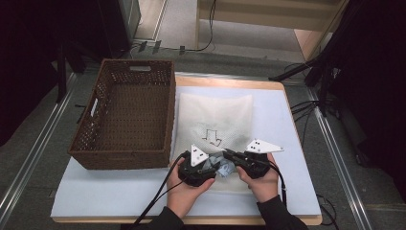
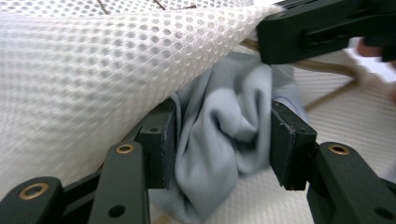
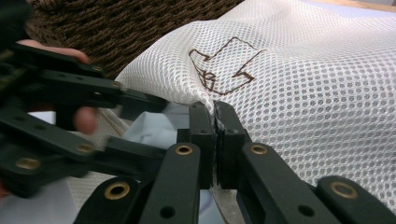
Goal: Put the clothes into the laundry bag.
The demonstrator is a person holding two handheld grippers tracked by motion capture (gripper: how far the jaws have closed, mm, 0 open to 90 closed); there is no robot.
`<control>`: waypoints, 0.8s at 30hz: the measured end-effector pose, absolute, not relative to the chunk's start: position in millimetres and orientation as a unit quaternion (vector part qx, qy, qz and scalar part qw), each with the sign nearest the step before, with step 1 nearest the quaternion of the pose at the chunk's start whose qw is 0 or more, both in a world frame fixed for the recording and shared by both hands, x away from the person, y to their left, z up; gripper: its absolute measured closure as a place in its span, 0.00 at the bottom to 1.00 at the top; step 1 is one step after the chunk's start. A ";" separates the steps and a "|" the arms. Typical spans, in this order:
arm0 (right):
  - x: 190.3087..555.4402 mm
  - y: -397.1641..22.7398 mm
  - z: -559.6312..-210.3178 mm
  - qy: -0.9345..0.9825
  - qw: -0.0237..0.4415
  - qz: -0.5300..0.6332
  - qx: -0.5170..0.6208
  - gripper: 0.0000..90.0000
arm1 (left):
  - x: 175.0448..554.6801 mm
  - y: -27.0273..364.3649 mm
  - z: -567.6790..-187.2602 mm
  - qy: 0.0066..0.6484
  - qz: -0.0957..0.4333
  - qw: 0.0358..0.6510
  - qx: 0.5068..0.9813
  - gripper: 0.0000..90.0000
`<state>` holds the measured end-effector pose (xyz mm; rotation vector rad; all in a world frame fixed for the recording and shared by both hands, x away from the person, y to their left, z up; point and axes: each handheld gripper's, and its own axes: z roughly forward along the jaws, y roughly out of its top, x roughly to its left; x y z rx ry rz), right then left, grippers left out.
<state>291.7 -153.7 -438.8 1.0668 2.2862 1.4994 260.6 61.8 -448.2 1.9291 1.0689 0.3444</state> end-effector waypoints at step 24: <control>291.7 -151.9 -441.7 0.778 0.107 0.503 0.361 0.99 | 274.6 23.9 -469.8 0.429 0.100 0.402 0.803 1.00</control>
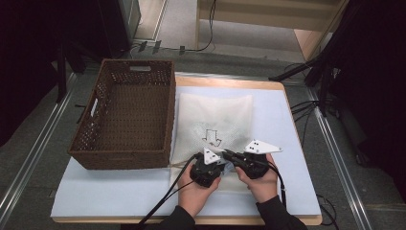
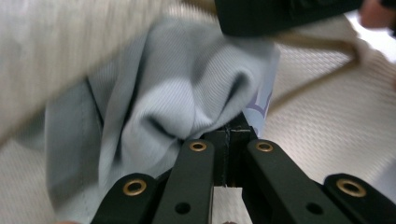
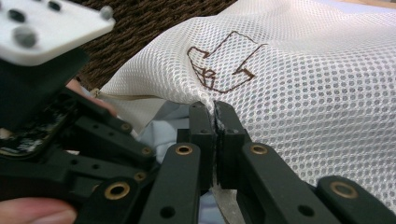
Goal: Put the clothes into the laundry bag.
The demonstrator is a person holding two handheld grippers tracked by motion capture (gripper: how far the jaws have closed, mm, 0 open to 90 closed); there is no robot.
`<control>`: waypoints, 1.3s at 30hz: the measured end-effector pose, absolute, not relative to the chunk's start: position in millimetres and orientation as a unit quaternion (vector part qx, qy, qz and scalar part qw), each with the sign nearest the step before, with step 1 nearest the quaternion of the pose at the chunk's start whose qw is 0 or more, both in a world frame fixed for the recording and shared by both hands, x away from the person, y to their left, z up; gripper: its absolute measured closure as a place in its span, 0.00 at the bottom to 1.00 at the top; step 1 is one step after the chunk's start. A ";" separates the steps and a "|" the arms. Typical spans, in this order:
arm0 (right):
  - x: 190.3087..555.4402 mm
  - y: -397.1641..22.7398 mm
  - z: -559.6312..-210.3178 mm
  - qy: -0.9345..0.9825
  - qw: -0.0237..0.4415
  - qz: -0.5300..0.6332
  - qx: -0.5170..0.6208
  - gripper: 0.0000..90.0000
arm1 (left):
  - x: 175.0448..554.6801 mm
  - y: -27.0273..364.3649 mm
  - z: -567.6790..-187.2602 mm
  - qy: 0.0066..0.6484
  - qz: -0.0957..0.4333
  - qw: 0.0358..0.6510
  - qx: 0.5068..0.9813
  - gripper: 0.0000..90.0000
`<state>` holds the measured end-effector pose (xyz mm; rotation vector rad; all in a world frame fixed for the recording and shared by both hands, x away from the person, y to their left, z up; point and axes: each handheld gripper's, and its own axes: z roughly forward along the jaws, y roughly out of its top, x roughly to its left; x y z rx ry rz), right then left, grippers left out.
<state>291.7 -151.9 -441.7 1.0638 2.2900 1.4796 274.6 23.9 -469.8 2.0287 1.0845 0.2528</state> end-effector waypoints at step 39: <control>290.1 -149.1 -452.0 0.784 0.102 0.476 0.384 0.99 | 307.0 16.8 -476.2 0.493 0.169 0.382 0.764 1.00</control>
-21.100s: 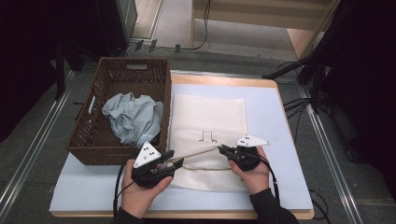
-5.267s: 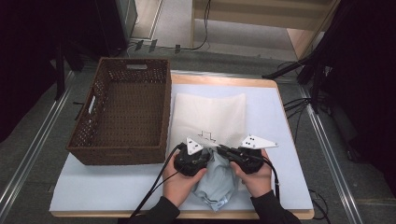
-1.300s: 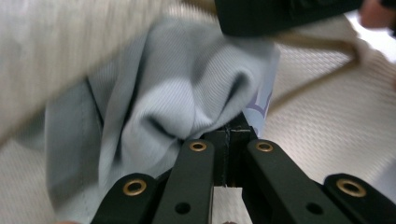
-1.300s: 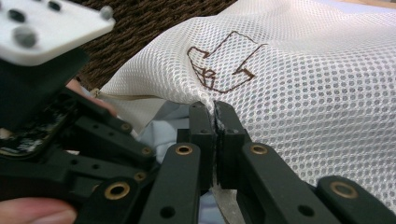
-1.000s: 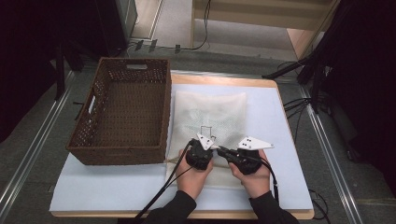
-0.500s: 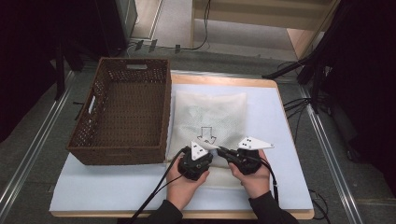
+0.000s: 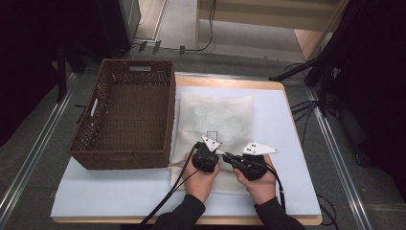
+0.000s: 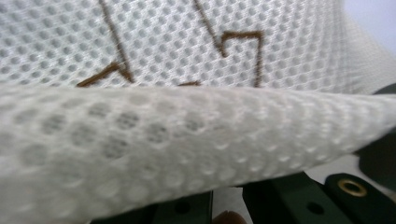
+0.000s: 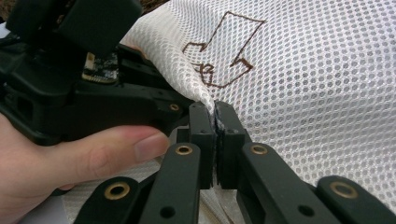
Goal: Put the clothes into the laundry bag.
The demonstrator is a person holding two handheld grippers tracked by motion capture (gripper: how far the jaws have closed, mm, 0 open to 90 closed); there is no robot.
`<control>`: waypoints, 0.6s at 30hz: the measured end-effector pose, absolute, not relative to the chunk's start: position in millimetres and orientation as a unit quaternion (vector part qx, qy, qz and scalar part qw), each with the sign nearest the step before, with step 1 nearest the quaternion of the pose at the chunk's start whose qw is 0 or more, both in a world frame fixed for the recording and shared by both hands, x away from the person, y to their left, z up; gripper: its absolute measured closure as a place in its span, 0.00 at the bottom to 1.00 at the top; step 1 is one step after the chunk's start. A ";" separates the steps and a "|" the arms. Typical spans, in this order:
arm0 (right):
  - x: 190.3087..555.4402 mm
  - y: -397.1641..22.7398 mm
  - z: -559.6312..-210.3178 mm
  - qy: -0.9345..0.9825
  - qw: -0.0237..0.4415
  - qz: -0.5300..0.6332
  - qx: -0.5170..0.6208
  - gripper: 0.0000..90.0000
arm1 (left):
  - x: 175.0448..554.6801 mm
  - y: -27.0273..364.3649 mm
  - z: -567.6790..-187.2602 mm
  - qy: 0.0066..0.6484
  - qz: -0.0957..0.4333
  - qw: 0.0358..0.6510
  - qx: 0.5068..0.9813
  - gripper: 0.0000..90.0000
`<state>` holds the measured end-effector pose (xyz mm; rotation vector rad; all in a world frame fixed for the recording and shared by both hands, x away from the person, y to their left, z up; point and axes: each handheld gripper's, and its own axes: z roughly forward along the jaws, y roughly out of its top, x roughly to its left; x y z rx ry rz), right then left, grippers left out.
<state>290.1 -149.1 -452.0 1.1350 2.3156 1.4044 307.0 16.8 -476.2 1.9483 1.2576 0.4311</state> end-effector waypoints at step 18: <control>279.3 -156.9 -453.7 0.793 0.082 0.476 0.372 0.96 | 212.6 128.7 -452.8 0.414 0.150 0.443 0.781 0.78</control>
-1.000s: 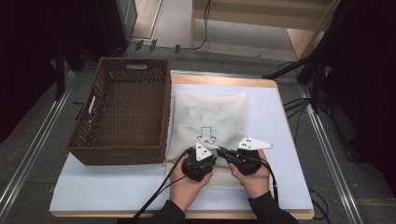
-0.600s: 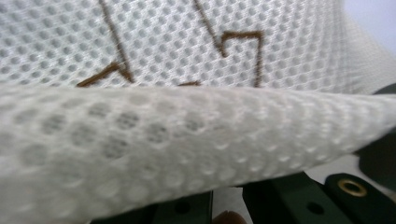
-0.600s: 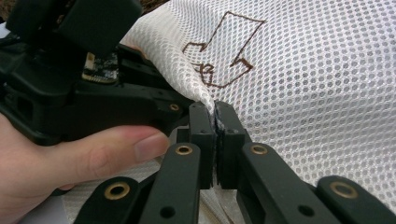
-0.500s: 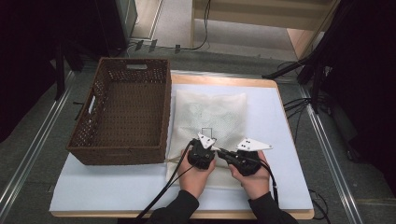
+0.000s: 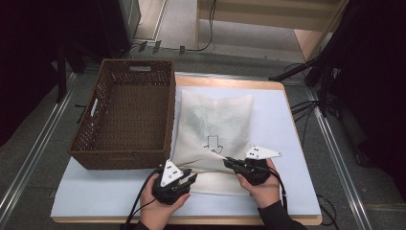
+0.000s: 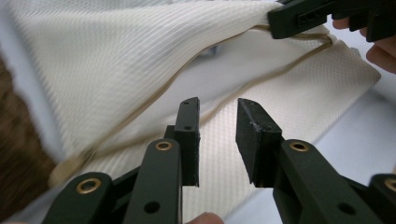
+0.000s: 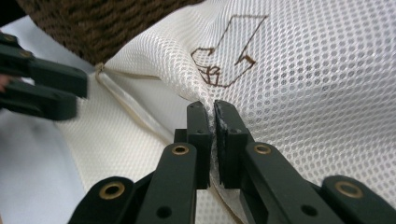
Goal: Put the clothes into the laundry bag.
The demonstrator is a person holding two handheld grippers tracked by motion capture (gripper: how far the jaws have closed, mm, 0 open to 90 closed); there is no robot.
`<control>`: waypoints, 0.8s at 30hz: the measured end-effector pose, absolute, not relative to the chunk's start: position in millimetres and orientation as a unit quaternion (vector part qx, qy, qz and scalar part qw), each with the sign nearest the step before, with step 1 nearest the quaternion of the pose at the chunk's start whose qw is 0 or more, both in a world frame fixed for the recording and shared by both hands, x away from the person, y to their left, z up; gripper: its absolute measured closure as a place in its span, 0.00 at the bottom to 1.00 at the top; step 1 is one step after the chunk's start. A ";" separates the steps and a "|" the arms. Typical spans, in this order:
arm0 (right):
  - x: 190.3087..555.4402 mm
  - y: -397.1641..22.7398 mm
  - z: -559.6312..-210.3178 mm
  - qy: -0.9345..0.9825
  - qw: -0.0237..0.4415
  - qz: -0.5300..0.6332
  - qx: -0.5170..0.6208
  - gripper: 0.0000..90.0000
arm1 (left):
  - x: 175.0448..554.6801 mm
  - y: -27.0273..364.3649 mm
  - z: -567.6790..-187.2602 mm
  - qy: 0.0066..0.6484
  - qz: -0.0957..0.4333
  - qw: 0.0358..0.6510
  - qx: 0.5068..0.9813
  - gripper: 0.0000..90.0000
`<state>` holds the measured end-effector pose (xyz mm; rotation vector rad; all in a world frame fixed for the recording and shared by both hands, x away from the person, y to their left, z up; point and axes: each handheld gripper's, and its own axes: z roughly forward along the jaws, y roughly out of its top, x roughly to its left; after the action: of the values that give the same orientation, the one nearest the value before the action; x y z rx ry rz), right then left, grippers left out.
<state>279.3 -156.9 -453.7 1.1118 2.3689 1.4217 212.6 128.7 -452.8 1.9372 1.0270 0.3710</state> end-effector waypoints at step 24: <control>266.9 -160.3 -459.0 0.793 0.102 0.460 0.384 0.40 | 211.5 149.8 -472.1 0.493 0.153 0.372 0.771 0.49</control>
<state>266.9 -160.3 -459.0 1.1350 2.3424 1.3593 211.5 149.8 -472.1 1.9768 1.2639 0.3913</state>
